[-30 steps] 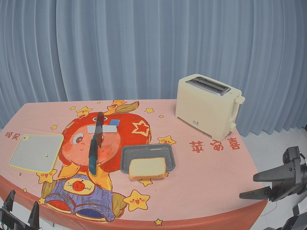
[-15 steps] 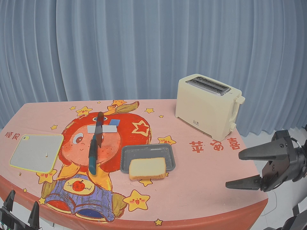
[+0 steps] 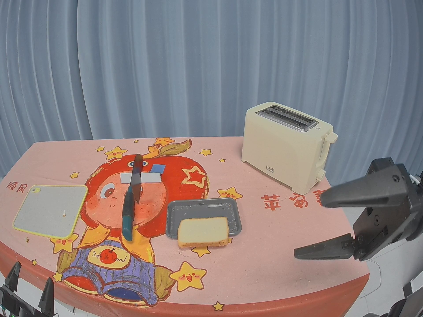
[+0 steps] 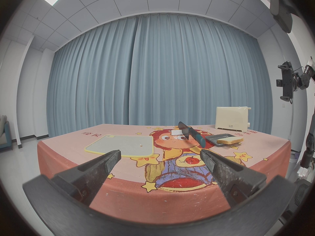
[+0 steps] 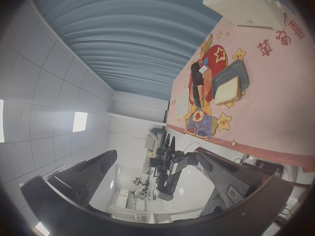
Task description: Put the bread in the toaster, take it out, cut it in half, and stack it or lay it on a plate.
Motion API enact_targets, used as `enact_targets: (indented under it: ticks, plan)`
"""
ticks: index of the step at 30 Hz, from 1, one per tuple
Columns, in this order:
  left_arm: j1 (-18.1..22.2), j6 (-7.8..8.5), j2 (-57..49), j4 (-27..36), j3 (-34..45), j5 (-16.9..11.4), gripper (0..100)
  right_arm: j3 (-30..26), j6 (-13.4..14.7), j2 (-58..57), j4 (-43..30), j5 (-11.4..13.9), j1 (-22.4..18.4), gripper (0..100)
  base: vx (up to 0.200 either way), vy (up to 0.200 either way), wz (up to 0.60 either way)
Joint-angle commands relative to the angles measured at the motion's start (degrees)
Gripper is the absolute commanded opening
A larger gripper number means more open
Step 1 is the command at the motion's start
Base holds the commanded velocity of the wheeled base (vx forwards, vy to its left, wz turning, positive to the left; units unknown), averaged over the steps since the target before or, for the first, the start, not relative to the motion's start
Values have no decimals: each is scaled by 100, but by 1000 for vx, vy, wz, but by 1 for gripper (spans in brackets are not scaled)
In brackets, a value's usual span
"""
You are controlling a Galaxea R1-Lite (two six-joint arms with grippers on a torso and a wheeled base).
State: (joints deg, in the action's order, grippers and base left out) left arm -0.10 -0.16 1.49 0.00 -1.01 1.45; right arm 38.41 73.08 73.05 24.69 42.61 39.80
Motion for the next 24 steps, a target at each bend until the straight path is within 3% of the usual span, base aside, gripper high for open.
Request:
enact_targets:
  ticks: [1, 10, 24]
  plan:
    - [1, -2, 9, 0, 101, 4, 100, -18, 13, 52, 1, -15, 230, 100, 0, 0, 0]
    - [1, -2, 9, 0, 101, 4, 100, -176, -13, 711, 124, -7, 590, 100, 0, 0, 0]
    - [1, -2, 9, 0, 101, 4, 100, -255, -40, 729, 124, 2, 616, 100, 0, 0, 0]
